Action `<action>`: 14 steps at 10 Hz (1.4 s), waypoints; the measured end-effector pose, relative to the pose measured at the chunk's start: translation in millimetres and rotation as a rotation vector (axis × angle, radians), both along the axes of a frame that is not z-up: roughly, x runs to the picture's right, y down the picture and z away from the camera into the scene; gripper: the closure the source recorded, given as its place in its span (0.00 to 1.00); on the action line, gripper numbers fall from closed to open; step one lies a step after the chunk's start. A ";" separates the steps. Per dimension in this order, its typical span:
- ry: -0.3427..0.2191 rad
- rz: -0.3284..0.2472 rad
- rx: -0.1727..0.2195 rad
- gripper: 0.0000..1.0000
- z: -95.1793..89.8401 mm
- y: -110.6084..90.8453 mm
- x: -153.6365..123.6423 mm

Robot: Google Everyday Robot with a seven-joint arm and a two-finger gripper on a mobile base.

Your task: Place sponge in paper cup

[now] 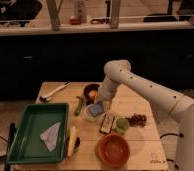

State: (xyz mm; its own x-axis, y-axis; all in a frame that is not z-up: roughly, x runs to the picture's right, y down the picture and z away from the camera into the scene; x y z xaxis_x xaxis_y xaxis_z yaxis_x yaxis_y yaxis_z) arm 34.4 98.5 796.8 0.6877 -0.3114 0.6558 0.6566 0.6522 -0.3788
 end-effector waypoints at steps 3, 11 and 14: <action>-0.032 -0.045 0.023 0.94 -11.8 -0.1 -20.5; -0.100 -0.146 0.007 0.71 -16.1 -0.3 -40.7; -0.105 -0.160 -0.003 0.43 -12.7 -2.5 -40.8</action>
